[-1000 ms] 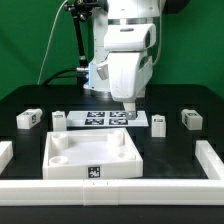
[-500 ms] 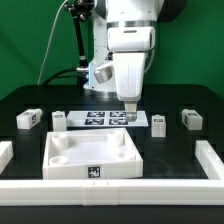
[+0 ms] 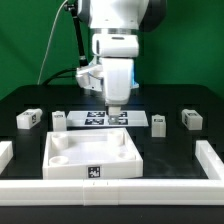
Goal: Assemble one leg
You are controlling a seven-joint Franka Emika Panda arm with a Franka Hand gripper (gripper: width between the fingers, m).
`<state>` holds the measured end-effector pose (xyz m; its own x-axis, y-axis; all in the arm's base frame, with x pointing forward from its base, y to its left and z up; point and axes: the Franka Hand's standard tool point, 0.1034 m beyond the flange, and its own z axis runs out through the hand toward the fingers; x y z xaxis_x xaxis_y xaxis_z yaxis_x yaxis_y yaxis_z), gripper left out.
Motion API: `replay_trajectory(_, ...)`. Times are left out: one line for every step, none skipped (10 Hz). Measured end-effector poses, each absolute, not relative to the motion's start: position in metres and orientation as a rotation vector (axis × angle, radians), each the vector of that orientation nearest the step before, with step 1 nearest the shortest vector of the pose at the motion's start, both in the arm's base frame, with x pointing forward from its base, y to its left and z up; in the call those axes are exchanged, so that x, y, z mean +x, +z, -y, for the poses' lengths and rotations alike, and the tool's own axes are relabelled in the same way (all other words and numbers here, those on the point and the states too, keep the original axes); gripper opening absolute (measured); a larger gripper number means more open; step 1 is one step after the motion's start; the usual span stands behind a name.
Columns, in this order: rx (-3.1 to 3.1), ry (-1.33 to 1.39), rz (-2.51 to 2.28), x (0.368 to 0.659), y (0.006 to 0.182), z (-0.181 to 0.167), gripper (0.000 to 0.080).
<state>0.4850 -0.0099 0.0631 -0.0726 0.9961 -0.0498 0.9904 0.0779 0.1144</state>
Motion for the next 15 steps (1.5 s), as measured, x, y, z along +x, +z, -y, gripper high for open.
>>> replay_trajectory(2.057, 0.076, -2.221, 0.485, 0.063, 0.009, 0.0649)
replay_trajectory(2.058, 0.076, -2.220, 0.485, 0.063, 0.010, 0.0649)
replay_trajectory(2.049, 0.072, -2.229, 0.484, 0.062, 0.013, 0.0649)
replay_trajectory(2.040, 0.048, -2.246, 0.476, 0.058, 0.026, 0.0649)
replay_trajectory(2.064, 0.031, -2.234, 0.469, 0.054, 0.036, 0.0649)
replay_trajectory(2.079, 0.021, -2.232, 0.465, 0.049, 0.040, 0.0649)
replay_trajectory(2.085, 0.023, -2.231, 0.463, 0.044, 0.041, 0.0649)
replay_trajectory(2.090, 0.028, -2.234, 0.461, 0.036, 0.040, 0.0649)
replay_trajectory(2.096, 0.026, -2.244, 0.457, 0.025, 0.038, 0.0649)
replay_trajectory(2.100, 0.014, -2.261, 0.454, 0.013, 0.038, 0.0649)
replay_trajectory(2.105, 0.010, -2.261, 0.455, 0.009, 0.039, 0.0649)
replay_trajectory(2.113, 0.007, -2.258, 0.454, 0.007, 0.040, 0.0649)
replay_trajectory(2.128, 0.009, -2.243, 0.455, 0.008, 0.039, 0.0649)
replay_trajectory(2.132, 0.015, -2.234, 0.457, 0.010, 0.037, 0.0630)
replay_trajectory(2.137, 0.011, -2.233, 0.455, 0.008, 0.038, 0.0501)
